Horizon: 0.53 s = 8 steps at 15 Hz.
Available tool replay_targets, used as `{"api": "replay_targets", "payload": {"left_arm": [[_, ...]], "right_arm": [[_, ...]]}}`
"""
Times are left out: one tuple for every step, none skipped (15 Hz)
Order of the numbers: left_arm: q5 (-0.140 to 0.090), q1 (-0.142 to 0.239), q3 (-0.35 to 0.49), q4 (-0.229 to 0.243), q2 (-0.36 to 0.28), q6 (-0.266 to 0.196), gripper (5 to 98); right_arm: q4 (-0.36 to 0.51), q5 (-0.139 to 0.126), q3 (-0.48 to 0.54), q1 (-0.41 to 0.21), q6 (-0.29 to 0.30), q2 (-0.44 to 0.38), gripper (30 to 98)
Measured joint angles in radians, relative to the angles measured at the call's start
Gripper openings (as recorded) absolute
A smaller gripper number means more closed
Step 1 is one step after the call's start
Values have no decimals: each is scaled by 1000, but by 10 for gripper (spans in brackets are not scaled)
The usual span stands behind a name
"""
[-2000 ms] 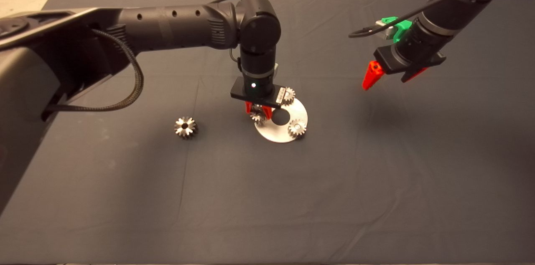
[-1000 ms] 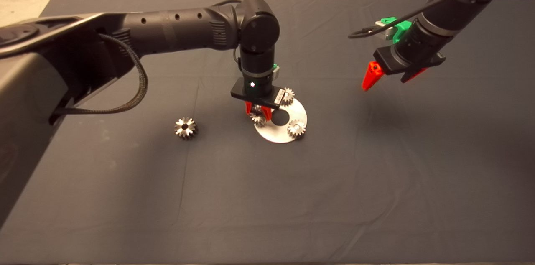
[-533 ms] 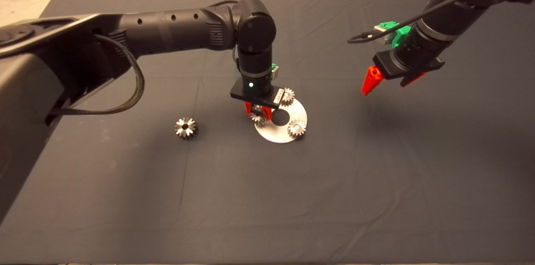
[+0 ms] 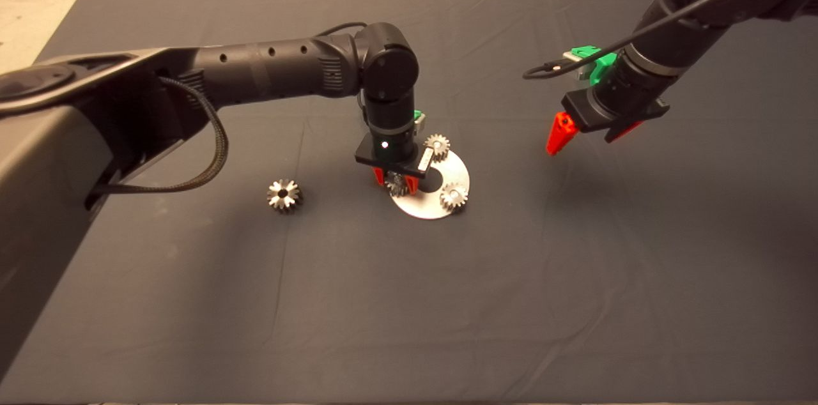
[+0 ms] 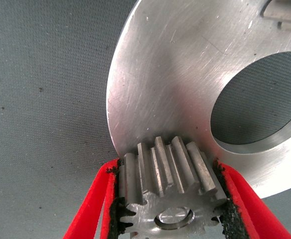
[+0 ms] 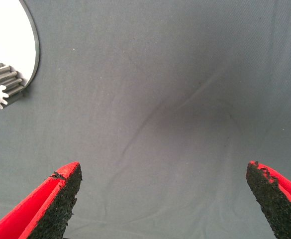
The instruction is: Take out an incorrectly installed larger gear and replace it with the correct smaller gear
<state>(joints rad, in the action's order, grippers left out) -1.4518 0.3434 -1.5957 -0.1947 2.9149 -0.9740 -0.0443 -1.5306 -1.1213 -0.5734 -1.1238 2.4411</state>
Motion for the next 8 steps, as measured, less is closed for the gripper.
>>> {"api": "replay_targets", "payload": {"left_arm": [[0, 0, -1, 0, 0, 0, 394], [1, 0, -4, 2, 0, 0, 394], [1, 0, -8, 5, 0, 0, 417], [2, 0, -11, 9, 0, 0, 420], [1, 0, -11, 10, 0, 3, 434], [-3, 0, -11, 11, -1, 3, 455], [-9, 1, -10, 12, 0, 3, 467], [-9, 3, -10, 13, 0, 3, 469]], "right_arm": [[0, 0, 0, 0, 0, 0, 877], [0, 0, 0, 0, -1, 0, 877], [0, 0, 0, 0, -3, 0, 877], [-1, 0, 0, 1, -3, 0, 877], [-2, 0, 0, 4, -3, 0, 877], [-3, 0, 0, 6, -3, 3, 877], [-4, 0, 0, 6, -3, 3, 877], [-4, 0, 0, 5, -3, 4, 877]]}}
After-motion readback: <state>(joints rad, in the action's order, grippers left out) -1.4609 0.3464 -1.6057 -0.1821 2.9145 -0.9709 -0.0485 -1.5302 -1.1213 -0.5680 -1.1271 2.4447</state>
